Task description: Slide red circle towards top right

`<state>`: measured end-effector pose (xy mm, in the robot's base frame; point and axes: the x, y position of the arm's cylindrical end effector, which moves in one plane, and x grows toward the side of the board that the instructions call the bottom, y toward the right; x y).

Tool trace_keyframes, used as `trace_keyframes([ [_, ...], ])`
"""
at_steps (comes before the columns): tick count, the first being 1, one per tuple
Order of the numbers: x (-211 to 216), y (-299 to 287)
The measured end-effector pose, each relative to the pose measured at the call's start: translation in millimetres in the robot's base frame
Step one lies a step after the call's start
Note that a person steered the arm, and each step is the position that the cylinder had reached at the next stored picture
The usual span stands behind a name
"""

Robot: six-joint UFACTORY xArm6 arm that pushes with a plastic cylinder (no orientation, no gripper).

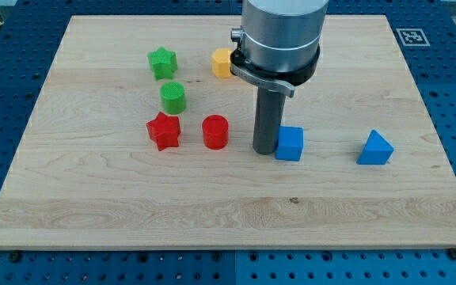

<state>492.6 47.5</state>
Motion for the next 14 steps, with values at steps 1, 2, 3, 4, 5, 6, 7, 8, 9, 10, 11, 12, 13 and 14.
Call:
trace_keyframes([
  [1, 0.0, 10.4],
  [2, 0.0, 28.0],
  [3, 0.0, 44.2],
  [4, -3.3, 18.4],
  [5, -20.5, -15.9],
  [6, -35.1, -16.9],
  [7, -35.3, -16.9],
  [8, -35.3, -16.9],
  [9, -29.1, -16.9],
  [10, -14.6, -16.9],
  [11, 11.9, -16.9],
  [12, 38.8, -27.1],
  [13, 31.3, -64.0],
  [14, 25.6, -69.5],
])
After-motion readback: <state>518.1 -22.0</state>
